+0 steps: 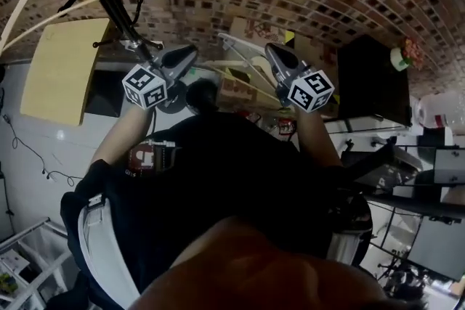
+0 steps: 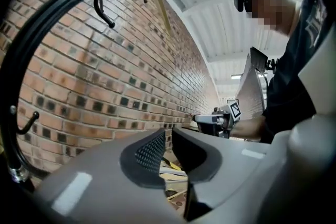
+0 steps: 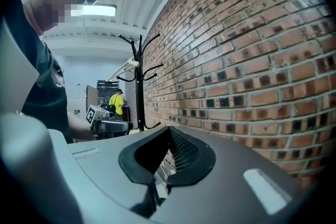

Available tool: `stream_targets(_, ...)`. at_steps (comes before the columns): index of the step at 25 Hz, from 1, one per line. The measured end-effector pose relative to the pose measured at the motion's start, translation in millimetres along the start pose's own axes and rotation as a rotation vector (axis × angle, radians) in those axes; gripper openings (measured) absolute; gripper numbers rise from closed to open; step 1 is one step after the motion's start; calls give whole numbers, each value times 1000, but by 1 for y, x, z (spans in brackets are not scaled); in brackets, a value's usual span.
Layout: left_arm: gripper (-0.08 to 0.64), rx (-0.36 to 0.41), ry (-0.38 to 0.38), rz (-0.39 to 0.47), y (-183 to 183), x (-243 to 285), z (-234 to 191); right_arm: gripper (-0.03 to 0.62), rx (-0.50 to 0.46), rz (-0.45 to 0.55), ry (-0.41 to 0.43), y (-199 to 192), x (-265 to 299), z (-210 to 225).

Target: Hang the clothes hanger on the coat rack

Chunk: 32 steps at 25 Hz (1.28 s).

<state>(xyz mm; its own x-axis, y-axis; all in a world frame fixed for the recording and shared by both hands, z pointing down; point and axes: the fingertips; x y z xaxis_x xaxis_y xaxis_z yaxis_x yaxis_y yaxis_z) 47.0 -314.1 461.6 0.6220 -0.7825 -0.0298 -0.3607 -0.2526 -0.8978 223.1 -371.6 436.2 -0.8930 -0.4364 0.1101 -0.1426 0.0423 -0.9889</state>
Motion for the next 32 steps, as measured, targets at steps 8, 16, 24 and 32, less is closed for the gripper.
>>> stream_targets(8,2,-13,-27,-90,-40,41,4,14,74,-33,-80,-47,-34,-1)
stream_targets(16,2,-36,-68,-145,-67,48,18,12,188,-40,-118,-73,-51,-5)
stream_targets(24,2,-21,-59,-152,-67,43,17,11,157,-65,-106,-75,-46,-5)
stream_targets(32,2,-22,-50,-146,-59,35,13,12,144,-72,-82,-74,-35,-9)
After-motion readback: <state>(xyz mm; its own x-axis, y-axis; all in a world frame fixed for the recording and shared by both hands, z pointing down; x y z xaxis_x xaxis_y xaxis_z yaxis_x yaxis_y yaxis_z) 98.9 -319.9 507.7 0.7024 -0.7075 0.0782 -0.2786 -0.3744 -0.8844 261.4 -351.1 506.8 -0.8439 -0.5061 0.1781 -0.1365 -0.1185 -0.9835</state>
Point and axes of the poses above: the fingertips, and each gripper's own axes: x forward along the fingers, z to its right, y out of its top, and after that the axes turned 13 degrees about -x, right-handed
